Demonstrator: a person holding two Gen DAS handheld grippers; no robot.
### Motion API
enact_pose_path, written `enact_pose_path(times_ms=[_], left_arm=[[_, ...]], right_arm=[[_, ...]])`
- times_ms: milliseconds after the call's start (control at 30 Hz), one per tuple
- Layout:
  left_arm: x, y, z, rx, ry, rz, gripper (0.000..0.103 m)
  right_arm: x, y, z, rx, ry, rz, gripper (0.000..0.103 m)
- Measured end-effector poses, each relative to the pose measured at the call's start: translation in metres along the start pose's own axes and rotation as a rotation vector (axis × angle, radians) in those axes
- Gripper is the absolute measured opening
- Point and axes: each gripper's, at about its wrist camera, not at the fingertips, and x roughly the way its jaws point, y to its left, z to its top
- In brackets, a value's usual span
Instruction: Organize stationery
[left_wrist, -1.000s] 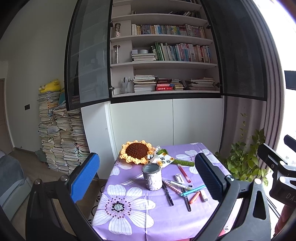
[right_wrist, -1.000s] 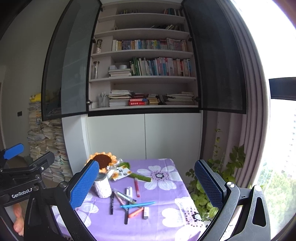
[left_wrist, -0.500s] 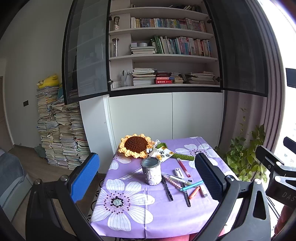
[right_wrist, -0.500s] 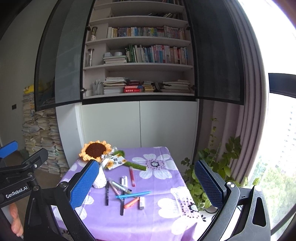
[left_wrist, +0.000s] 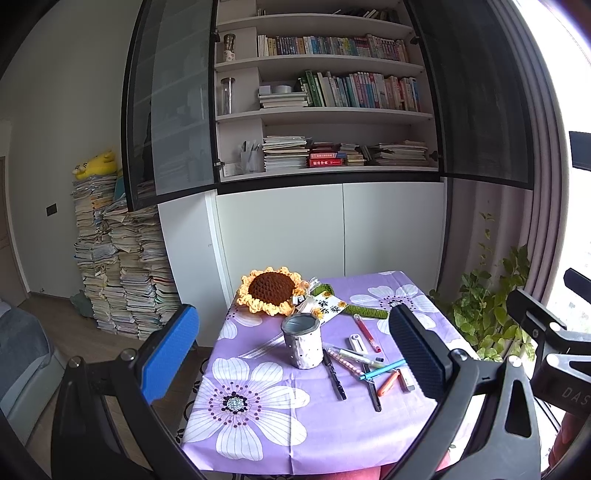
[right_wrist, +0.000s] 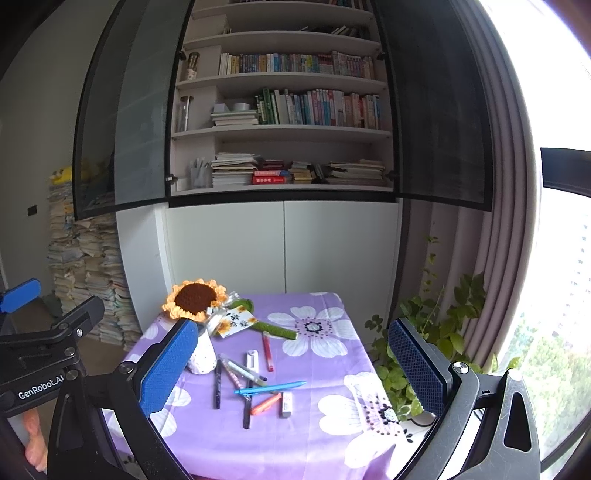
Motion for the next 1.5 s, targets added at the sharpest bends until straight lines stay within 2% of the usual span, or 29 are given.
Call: enact_pose_path(times_ms=[467, 700, 967, 1167, 1300, 1500], left_arm=[[0.009, -0.002, -0.003, 0.012, 0.029, 0.001, 0.102], [0.033, 0.002, -0.011, 0.013, 0.077, 0.017, 0.102], [0.114, 0.028, -0.060, 0.015, 0.199, 0.071, 0.102], [0.189, 0.023, -0.096, 0.045, 0.350, -0.018, 0.102], [0.233, 0.020, -0.107, 0.043, 0.377, -0.019, 0.102], [0.280, 0.017, -0.108, 0.031, 0.365, -0.057, 0.102]], right_arm=[[0.006, 0.001, -0.002, -0.004, 0.013, 0.017, 0.103], [0.020, 0.002, -0.004, -0.005, 0.044, 0.046, 0.103], [0.069, 0.009, -0.022, -0.031, 0.159, 0.046, 0.103], [0.137, 0.008, -0.051, -0.004, 0.318, 0.027, 0.103], [0.180, 0.007, -0.073, 0.006, 0.399, 0.043, 0.103], [0.242, -0.004, -0.093, 0.028, 0.481, -0.008, 0.103]])
